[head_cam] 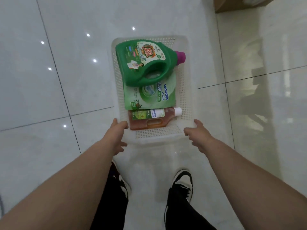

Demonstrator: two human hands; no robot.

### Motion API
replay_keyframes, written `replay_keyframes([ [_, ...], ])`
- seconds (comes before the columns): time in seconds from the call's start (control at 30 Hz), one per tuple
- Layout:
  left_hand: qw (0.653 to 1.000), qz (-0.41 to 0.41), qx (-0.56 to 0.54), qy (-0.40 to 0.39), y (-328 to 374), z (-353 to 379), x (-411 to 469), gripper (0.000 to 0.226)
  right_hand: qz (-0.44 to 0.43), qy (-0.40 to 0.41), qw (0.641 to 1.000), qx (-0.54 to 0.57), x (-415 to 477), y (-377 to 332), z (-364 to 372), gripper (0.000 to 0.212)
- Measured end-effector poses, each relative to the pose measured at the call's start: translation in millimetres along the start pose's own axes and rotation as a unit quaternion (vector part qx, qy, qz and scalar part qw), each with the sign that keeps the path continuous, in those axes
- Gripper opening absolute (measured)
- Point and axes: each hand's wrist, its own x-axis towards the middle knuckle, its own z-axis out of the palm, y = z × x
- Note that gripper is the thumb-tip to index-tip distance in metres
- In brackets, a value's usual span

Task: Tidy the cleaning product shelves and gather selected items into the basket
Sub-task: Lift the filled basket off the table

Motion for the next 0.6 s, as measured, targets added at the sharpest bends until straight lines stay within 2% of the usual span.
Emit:
replay_keyframes([
  [0.07,1.000,0.002,0.026,-0.002,28,-4,5,0.070,-0.003,0.052,0.998,0.028,5,-12,-5,0.091],
  [0.17,0.998,-0.004,0.067,0.002,74,-2,13,0.073,0.006,0.009,0.999,0.033,19,-31,-13,0.095],
  [0.3,0.993,-0.007,0.121,0.004,121,7,14,0.081,0.010,0.020,0.998,0.051,34,-53,-14,0.075],
  [0.43,0.985,-0.015,0.169,0.011,176,22,13,0.083,0.021,0.029,0.999,0.020,33,-58,-10,0.071],
  [0.6,0.959,-0.007,0.283,0.009,242,51,23,0.085,0.088,0.028,0.989,0.112,27,-61,0,0.082],
])
